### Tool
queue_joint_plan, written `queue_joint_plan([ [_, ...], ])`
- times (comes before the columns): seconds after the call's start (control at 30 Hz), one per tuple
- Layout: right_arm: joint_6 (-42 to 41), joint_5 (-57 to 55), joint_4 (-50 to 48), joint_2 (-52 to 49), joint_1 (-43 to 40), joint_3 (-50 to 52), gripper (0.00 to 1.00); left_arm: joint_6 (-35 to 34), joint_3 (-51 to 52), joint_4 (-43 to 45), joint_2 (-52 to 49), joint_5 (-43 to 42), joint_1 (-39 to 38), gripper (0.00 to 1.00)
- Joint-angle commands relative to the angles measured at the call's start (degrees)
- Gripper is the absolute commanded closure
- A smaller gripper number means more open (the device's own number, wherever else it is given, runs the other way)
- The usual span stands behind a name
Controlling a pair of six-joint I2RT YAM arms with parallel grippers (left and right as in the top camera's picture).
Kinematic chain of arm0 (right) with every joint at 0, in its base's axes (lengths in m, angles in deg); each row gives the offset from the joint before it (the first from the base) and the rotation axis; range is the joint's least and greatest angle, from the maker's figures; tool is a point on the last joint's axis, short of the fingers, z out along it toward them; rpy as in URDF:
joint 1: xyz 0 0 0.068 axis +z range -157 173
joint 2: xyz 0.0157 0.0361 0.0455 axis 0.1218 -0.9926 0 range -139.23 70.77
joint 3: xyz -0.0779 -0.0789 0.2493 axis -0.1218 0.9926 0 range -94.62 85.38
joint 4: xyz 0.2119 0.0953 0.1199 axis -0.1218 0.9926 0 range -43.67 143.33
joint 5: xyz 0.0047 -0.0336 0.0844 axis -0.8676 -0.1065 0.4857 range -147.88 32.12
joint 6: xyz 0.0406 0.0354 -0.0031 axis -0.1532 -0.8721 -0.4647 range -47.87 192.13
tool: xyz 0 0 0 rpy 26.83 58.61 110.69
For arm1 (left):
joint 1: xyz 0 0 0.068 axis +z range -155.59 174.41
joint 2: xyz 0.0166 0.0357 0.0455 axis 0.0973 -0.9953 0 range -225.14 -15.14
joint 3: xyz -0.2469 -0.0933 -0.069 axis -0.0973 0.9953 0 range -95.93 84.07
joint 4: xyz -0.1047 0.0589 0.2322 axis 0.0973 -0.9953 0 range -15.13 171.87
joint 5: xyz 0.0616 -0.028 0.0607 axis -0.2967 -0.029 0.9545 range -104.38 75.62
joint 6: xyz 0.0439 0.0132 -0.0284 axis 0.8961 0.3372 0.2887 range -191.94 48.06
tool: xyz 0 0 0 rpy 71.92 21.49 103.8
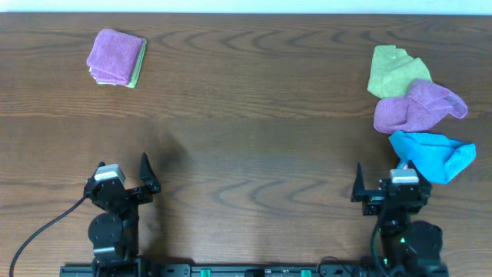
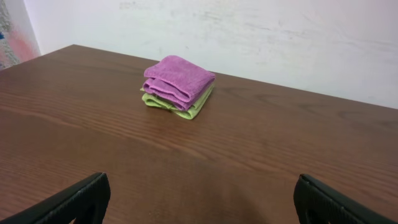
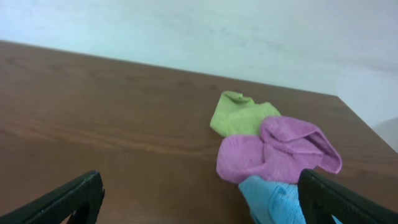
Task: Fold the cloth
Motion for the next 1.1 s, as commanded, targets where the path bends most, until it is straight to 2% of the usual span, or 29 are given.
queue_joint_plan([
  [0.0,2.71,0.20,-1.07,1.07,0.48,2.67,0.01,0.39,2.19,-0.79,-0.15,0.90,0.09,0.05],
  [0.27,4.13,-0.02,-7.63,1.05,0.35,9.22,0.01,0.39,2.19,-0.79,-0.15,0.90,0.09,0.05],
  [1.07,4.07,-0.85,-7.65,1.05,-0.61,9.22,0.01,0.39,2.19,-0.79,-0.15,0.90,0.09,0.05],
])
